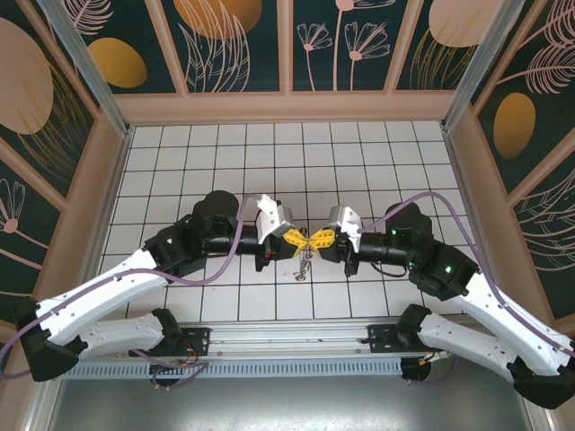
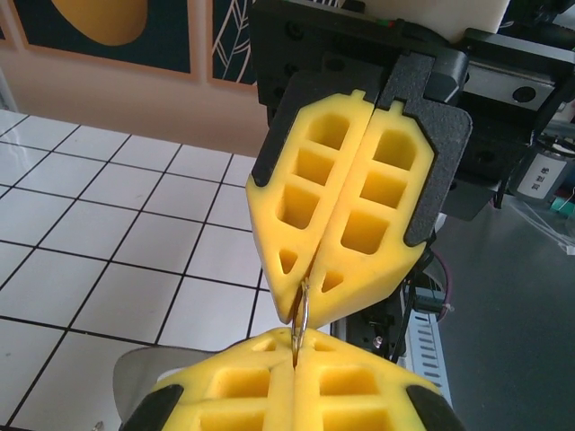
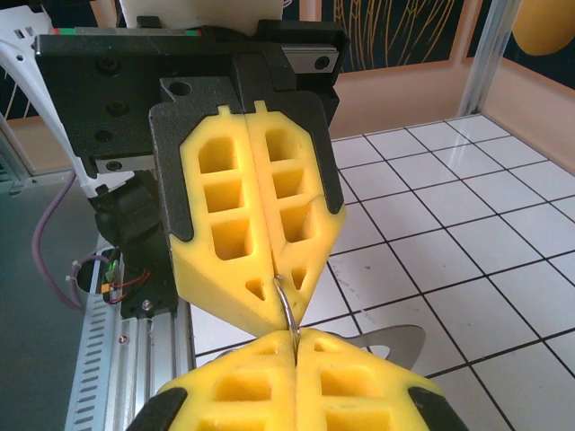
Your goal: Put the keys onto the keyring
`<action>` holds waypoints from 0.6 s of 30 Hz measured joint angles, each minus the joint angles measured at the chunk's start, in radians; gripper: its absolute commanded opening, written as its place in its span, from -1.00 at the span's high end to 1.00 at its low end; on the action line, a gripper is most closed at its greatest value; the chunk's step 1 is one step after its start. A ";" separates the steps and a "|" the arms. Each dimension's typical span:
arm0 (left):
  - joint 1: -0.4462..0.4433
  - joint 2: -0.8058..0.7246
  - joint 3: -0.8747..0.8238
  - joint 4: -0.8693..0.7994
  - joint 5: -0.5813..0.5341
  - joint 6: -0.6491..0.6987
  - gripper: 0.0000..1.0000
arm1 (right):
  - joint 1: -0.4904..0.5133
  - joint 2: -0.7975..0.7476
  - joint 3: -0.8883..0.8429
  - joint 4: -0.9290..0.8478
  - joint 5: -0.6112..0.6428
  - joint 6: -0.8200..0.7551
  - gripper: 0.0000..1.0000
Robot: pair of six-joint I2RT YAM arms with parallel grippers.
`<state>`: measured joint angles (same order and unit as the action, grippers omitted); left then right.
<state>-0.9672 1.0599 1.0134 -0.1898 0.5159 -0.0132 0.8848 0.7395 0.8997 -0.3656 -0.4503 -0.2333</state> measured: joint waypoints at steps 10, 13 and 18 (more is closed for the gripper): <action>0.000 0.000 0.000 -0.036 -0.001 0.009 0.79 | 0.000 0.027 0.011 -0.033 -0.015 -0.018 1.00; 0.000 0.001 0.000 -0.061 -0.006 0.012 0.78 | 0.000 0.050 0.025 -0.054 -0.023 -0.029 1.00; 0.000 0.010 0.001 -0.079 -0.011 0.023 0.88 | 0.000 0.064 0.030 -0.076 -0.023 -0.043 1.00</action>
<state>-0.9672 1.0695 1.0142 -0.2691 0.5053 0.0093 0.8848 0.8032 0.9295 -0.4416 -0.4732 -0.2768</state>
